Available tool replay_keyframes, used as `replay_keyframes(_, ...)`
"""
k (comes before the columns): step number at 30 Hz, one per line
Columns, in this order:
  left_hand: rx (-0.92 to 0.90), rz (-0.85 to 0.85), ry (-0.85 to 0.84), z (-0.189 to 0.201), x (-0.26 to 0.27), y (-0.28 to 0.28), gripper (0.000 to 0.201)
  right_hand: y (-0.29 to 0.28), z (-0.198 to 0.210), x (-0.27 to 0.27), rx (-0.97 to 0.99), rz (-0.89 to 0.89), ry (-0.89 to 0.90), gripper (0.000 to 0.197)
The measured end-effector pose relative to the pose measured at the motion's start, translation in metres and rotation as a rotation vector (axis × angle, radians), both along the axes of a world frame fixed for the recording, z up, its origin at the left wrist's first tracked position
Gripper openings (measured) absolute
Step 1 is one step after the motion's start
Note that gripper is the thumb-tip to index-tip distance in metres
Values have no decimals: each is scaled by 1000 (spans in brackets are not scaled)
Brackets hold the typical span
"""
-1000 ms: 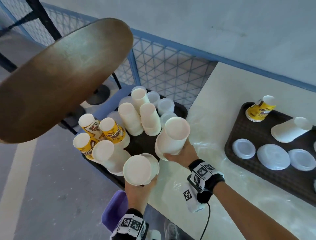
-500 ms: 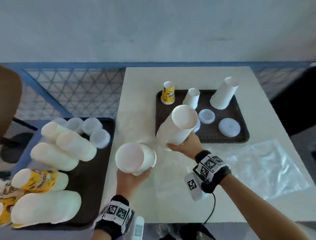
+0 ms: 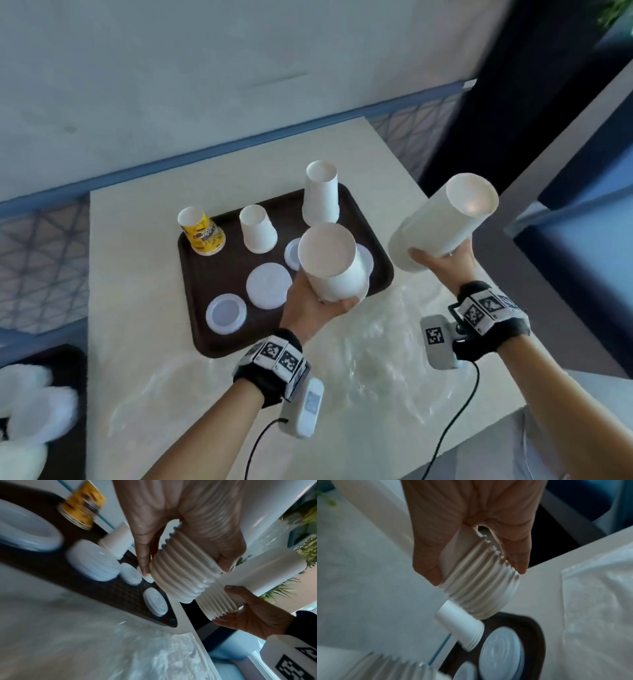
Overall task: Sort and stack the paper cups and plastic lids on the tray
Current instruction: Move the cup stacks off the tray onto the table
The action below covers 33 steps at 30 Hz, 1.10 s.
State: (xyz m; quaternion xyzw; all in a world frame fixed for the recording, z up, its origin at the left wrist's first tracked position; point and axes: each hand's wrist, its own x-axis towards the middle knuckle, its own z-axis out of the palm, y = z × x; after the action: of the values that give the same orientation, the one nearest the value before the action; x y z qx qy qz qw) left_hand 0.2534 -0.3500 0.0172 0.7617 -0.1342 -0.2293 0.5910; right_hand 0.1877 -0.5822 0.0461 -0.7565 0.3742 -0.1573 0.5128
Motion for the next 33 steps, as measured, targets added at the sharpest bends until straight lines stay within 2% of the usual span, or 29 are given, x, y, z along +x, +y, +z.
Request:
replay_keyframes(3, 14, -31, -34, 0, 34, -61, 88, -41, -12, 17, 26, -78, 32, 88)
replay_keyframes(7, -11, -37, -27, -1, 76, -125, 89, -79, -28, 46, 42, -93, 119, 90)
replay_keyframes(11, 16, -55, -65, -11, 111, -169, 100, -100, -44, 73, 58, -113, 156, 86)
replay_keyframes(13, 50, -75, -85, -21, 124, -184, 97, -107, -53, 83, 66, -108, 176, 86)
replay_keyframes(22, 233, -120, -106, -42, 148, -220, 95, -122, -78, 104, 98, -120, 248, 86)
replay_keyframes(28, 309, -102, -111, -56, 150, -223, 88, -122, -82, 103, 92, -102, 283, 88)
replay_keyframes(33, 252, -76, -83, -50, 141, -213, 118, -116, -78, 89, 122, -64, 247, 116)
